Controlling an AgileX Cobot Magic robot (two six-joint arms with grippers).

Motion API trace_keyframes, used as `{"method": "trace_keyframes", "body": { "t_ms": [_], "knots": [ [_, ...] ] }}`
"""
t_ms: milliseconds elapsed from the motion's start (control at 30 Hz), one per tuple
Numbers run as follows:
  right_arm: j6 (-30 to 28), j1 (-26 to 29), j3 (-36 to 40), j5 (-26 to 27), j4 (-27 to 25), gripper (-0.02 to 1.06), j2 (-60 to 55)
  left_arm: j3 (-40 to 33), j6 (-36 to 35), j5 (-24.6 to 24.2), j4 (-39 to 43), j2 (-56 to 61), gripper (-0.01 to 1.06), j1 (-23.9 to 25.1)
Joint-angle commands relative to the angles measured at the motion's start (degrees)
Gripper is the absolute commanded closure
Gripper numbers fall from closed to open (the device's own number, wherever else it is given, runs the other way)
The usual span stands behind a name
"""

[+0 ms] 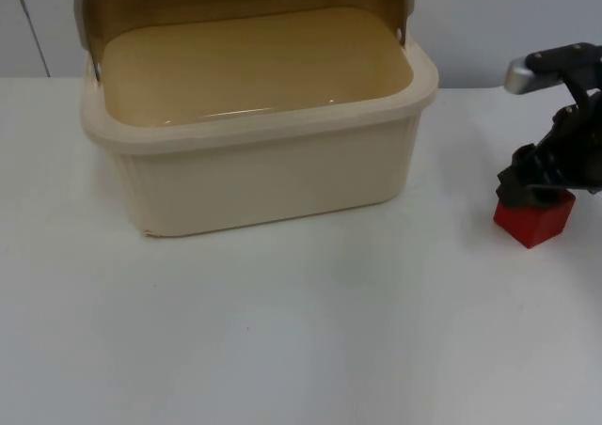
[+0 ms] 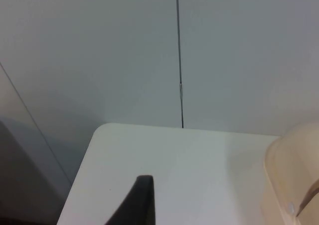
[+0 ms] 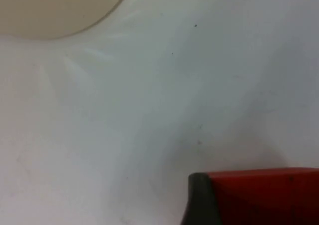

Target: Open the box lid with the left hand, place the block into the box with the right hand, then close the box lid with the left hand.

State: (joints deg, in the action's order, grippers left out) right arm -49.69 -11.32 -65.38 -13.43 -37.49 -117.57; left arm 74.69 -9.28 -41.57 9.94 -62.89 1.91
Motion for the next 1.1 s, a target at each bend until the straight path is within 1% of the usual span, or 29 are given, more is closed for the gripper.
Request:
{"method": "trace_keyframes", "body": {
  "t_ms": [0,100,233,267,300,333,467,500,533,667,700,800,833,867,967,1000,1067],
  "knots": [
    [0.6,0.3,-0.2,0.3,0.1,1.04,-0.1,-0.1,0.1,0.0,0.2,-0.1,0.00,0.1],
    [0.6,0.3,-0.2,-1.9,0.1,1.04,0.4,-0.1,0.1,0.0,0.2,-0.1,0.00,0.1],
    [0.6,0.3,-0.2,-3.5,0.4,1.04,2.0,-0.1,0.1,0.0,0.2,-0.1,0.00,0.1],
    [0.8,0.3,-0.2,-3.7,1.4,1.04,2.9,-0.1,0.1,0.0,0.2,-0.1,0.00,0.1],
    [1.7,0.3,-0.2,-3.7,3.5,1.04,4.0,-0.1,0.1,0.0,0.2,-0.1,0.00,0.1],
    [1.7,0.3,-0.2,-3.7,3.5,1.04,4.0,-0.1,0.1,0.0,0.2,-0.1,0.00,0.1],
    [7.4,0.3,-0.2,-4.6,10.6,1.04,9.3,-0.1,0.1,0.0,0.2,-0.1,0.00,0.1],
    [8.2,0.3,-0.2,-5.3,11.7,1.04,11.1,-0.1,0.1,0.0,0.2,-0.1,0.00,0.1],
    [8.2,0.3,-0.2,-5.3,11.7,1.04,11.1,-0.1,0.1,0.0,0.2,-0.1,0.00,0.1],
    [10.5,0.3,-0.2,-10.8,11.9,1.04,18.5,-0.1,0.1,0.5,0.9,-0.1,0.00,0.1],
    [10.5,0.3,-0.2,-10.8,11.9,1.04,18.5,-0.1,0.1,0.5,0.9,-0.1,0.00,0.1],
    [11.1,0.3,-0.2,-15.7,12.3,1.04,23.9,-0.1,0.1,0.7,1.5,-0.1,0.00,0.1],
    [13.2,0.3,-0.2,-17.9,14.6,1.04,26.6,-0.1,0.1,0.8,1.5,-0.1,0.00,0.1],
    [13.2,0.3,-0.2,-17.9,14.6,1.04,26.6,-0.1,0.1,0.8,1.5,-0.1,0.00,0.1],
    [20.5,0.3,-0.2,-22.0,23.8,1.04,31.8,-0.1,0.1,1.0,1.5,-0.1,0.00,0.1],
    [20.5,0.3,-0.2,-22.0,23.8,1.04,31.8,-0.1,0.1,1.0,1.5,-0.1,0.00,0.1],
    [28.4,0.3,-0.2,-24.7,28.7,1.04,36.6,-0.1,0.1,1.2,1.5,-0.1,0.00,0.1]
  ]
}}
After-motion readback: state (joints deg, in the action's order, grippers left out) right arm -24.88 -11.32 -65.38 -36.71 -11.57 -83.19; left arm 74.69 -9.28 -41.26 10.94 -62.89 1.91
